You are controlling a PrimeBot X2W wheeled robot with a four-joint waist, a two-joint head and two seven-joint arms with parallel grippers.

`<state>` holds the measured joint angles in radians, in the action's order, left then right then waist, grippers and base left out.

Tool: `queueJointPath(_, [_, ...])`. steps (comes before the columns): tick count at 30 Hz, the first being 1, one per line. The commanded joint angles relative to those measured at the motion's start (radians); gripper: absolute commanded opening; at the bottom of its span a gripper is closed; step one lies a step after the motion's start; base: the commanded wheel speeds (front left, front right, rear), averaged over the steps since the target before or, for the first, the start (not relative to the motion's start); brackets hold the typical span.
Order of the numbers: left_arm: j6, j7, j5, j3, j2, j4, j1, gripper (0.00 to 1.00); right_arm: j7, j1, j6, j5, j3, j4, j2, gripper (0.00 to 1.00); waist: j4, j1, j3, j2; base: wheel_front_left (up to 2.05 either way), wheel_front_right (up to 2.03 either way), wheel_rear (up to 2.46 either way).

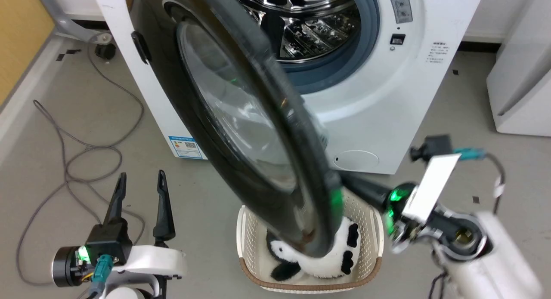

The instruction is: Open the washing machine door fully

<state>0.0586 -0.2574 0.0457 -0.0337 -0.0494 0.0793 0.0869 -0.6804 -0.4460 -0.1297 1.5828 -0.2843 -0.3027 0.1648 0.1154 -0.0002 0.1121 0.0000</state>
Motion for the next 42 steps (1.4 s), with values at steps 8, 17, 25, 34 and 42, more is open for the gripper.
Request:
queueJointPath(8, [-0.004, -0.004, 0.004, 0.018, -0.001, 0.022, -0.023, 1.0, -0.013, 0.109, -0.001, 0.0, -0.07, 0.065, -0.059, 0.0, 0.012, 0.0002, -0.016, 0.0, 0.0, 0.0, 0.0])
queueJointPath(17, [-0.001, -0.004, 0.006, 0.02, -0.001, 0.034, -0.035, 1.0, -0.001, 0.191, -0.001, -0.002, -0.158, 0.093, -0.098, 0.0, 0.017, 0.0002, -0.033, 0.0, 0.0, 0.0, 0.0])
queueJointPath(25, [0.0, -0.004, 0.008, 0.022, -0.001, 0.044, -0.063, 1.0, 0.12, 0.262, -0.001, -0.039, -0.12, 0.173, -0.094, 0.0, 0.012, 0.0002, -0.08, 0.0, 0.0, 0.0, 0.0])
queueJointPath(34, [0.001, -0.004, 0.008, 0.018, -0.001, 0.04, -0.081, 1.0, 0.57, 0.274, -0.001, -0.343, -0.085, 0.357, 0.009, 0.0, -0.015, 0.0002, -0.107, 0.0, 0.0, 0.0, 0.0])
queueJointPath(42, [-0.001, -0.004, 0.005, -0.001, -0.001, 0.034, -0.093, 1.0, 0.94, 0.272, -0.001, -0.755, -0.032, 0.257, 0.121, 0.0, -0.035, 0.0002, -0.122, 0.0, 0.0, 0.0, 0.0])
